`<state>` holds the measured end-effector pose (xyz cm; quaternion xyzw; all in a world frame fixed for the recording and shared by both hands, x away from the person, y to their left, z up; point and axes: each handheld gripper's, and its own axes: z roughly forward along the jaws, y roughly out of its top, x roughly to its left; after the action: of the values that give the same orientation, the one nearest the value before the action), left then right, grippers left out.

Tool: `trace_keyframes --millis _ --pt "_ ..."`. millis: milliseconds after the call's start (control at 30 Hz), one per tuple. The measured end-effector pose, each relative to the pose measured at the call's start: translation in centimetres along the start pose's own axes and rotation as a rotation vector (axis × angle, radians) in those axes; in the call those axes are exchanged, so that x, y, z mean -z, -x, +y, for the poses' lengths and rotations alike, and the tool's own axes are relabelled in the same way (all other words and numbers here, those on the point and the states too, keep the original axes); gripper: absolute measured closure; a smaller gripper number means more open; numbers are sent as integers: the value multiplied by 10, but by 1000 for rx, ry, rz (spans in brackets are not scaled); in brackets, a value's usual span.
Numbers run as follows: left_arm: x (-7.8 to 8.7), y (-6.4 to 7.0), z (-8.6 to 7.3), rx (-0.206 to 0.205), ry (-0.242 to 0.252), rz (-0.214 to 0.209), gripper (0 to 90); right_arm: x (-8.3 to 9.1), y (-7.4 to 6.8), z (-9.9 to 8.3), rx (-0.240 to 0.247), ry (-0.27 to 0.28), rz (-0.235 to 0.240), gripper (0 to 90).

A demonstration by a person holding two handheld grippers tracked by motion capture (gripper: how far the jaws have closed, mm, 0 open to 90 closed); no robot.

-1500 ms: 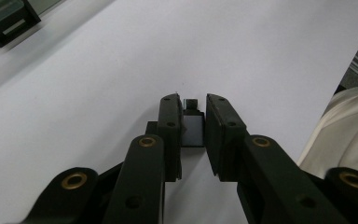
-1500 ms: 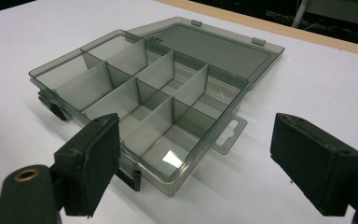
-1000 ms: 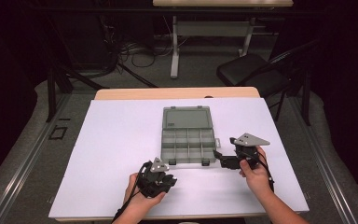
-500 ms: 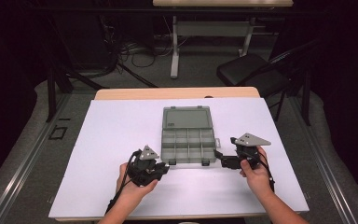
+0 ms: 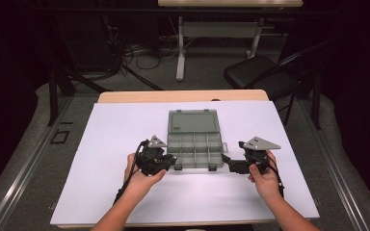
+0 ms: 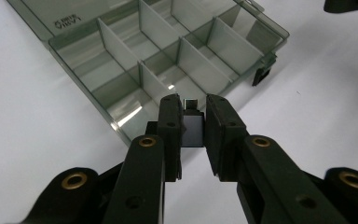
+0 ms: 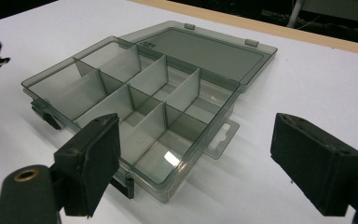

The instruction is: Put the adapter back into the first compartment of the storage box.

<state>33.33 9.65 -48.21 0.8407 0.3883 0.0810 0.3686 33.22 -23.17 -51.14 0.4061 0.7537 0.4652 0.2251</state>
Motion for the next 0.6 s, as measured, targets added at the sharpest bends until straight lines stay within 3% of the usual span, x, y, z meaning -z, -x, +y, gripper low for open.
trace_keyframes --millis 267,600 --pt "-12 -8 27 -1 4 13 764 0 2 0 -6 -1 -4 158" --pt "-26 -25 46 43 9 48 764 -1 2 -1 -4 -2 -1 158"
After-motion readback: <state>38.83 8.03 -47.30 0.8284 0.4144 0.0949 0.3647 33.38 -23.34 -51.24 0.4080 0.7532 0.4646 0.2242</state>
